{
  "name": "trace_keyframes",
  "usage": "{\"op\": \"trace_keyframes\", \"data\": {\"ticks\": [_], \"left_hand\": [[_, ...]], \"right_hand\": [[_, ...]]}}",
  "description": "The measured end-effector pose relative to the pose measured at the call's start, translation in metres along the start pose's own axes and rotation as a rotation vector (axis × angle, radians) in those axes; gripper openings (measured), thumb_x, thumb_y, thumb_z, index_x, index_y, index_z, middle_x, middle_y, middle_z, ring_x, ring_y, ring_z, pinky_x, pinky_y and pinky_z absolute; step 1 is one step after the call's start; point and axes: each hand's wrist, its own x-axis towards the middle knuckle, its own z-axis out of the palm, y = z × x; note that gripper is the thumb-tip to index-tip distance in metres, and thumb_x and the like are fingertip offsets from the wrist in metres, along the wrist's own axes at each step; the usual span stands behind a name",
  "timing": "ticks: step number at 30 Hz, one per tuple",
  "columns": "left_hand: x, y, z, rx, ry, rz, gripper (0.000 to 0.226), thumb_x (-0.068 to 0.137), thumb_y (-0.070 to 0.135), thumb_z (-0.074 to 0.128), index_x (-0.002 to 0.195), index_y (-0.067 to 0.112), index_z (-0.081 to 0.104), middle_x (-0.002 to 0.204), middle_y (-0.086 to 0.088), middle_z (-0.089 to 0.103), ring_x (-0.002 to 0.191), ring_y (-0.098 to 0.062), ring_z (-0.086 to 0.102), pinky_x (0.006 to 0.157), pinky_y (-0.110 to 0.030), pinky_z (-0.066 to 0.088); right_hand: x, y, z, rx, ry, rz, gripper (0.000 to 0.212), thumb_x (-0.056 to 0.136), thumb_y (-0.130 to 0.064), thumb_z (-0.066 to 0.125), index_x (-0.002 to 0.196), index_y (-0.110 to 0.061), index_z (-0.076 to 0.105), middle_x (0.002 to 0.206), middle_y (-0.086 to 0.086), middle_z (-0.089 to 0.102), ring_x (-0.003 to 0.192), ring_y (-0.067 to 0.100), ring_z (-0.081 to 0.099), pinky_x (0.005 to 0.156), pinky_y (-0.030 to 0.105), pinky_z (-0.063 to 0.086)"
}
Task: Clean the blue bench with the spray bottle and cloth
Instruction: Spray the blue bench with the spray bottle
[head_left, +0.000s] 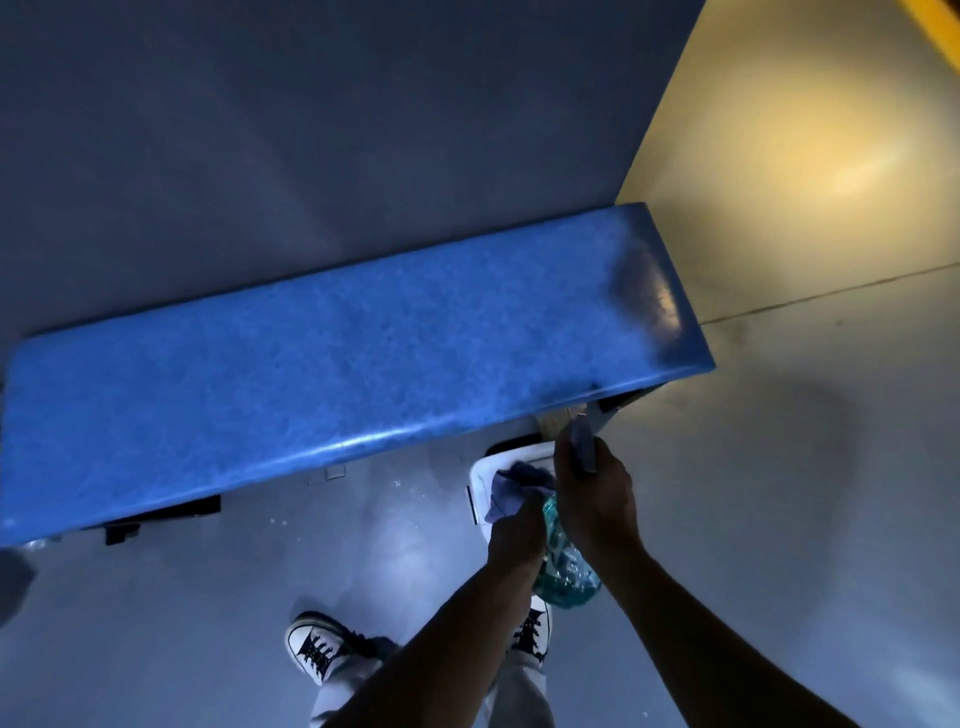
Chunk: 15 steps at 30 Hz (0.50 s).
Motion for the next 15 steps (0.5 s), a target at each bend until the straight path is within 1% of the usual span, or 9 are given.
{"op": "trace_keyframes", "data": {"ticks": [1,3,5,7,8,11,12,13,15], "left_hand": [[0.000,0.001,0.004,-0.006,0.002,0.019,0.046,0.095,0.054,0.054,0.116,0.015,0.068,0.112,-0.012,0.076,0.106,-0.029,0.073,0.102,-0.048,0.057],[0.009,-0.004,0.012,-0.017,0.007,0.014,0.056,0.085,0.063,0.055,0.112,0.017,0.070,0.105,-0.012,0.078,0.098,-0.030,0.076,0.096,-0.050,0.061],[0.032,-0.021,0.019,-0.044,-0.012,-0.022,0.068,0.072,0.070,0.057,0.115,0.018,0.070,0.106,-0.013,0.079,0.100,-0.032,0.076,0.097,-0.050,0.060],[0.048,-0.030,0.023,-0.037,-0.031,-0.015,0.066,0.072,0.067,0.060,0.115,0.018,0.071,0.108,-0.014,0.078,0.102,-0.032,0.076,0.098,-0.052,0.059],[0.044,-0.027,0.025,-0.030,-0.028,0.017,0.062,0.074,0.065,0.061,0.114,0.019,0.071,0.110,-0.013,0.078,0.103,-0.031,0.075,0.098,-0.052,0.059],[0.023,-0.007,0.031,0.082,-0.062,0.134,0.049,0.086,0.061,0.054,0.109,0.021,0.071,0.119,-0.005,0.074,0.115,-0.027,0.071,0.100,-0.046,0.058],[0.023,-0.005,0.039,0.110,-0.071,0.137,0.042,0.089,0.059,0.052,0.100,0.022,0.069,0.116,-0.005,0.072,0.116,-0.027,0.070,0.100,-0.044,0.058],[0.020,0.000,0.048,0.129,-0.066,0.163,0.034,0.087,0.056,0.055,0.090,0.024,0.064,0.107,-0.004,0.070,0.110,-0.028,0.070,0.096,-0.043,0.059],[0.015,0.010,0.064,0.139,0.119,0.227,0.033,0.071,0.051,0.067,0.076,0.021,0.054,0.080,-0.002,0.063,0.084,-0.025,0.067,0.083,-0.043,0.058]], "right_hand": [[0.003,0.003,-0.002,-0.001,0.002,-0.006,0.039,0.094,-0.059,0.048,0.079,-0.023,0.056,0.084,0.010,0.068,0.080,0.033,0.067,0.072,0.046,0.056],[0.007,0.006,-0.004,-0.004,-0.013,-0.004,0.035,0.096,-0.054,0.051,0.079,-0.024,0.055,0.082,0.007,0.066,0.081,0.034,0.067,0.073,0.044,0.055],[0.011,0.011,-0.006,-0.009,-0.015,-0.005,0.030,0.099,-0.048,0.055,0.079,-0.026,0.053,0.080,0.004,0.062,0.080,0.032,0.066,0.071,0.039,0.053],[0.015,0.018,-0.009,-0.031,-0.018,-0.020,0.029,0.098,-0.048,0.054,0.080,-0.026,0.053,0.083,0.007,0.066,0.080,0.031,0.066,0.068,0.037,0.050],[0.017,0.021,-0.012,-0.034,-0.024,-0.024,0.029,0.098,-0.048,0.054,0.083,-0.024,0.056,0.087,0.011,0.069,0.082,0.033,0.066,0.068,0.037,0.050],[0.028,0.029,-0.027,-0.022,-0.011,-0.009,0.036,0.099,-0.046,0.053,0.110,-0.015,0.065,0.098,0.020,0.072,0.096,0.042,0.064,0.074,0.040,0.049],[0.032,0.031,-0.033,-0.008,0.004,-0.007,0.038,0.099,-0.049,0.052,0.110,-0.014,0.065,0.098,0.020,0.072,0.097,0.043,0.064,0.075,0.041,0.050],[0.037,0.032,-0.040,0.008,0.018,0.004,0.041,0.096,-0.053,0.050,0.104,-0.015,0.064,0.095,0.019,0.072,0.095,0.042,0.064,0.075,0.042,0.051],[0.046,0.036,-0.052,0.021,0.045,0.037,0.046,0.091,-0.060,0.046,0.094,-0.017,0.061,0.089,0.016,0.071,0.092,0.040,0.064,0.074,0.043,0.053]]}}
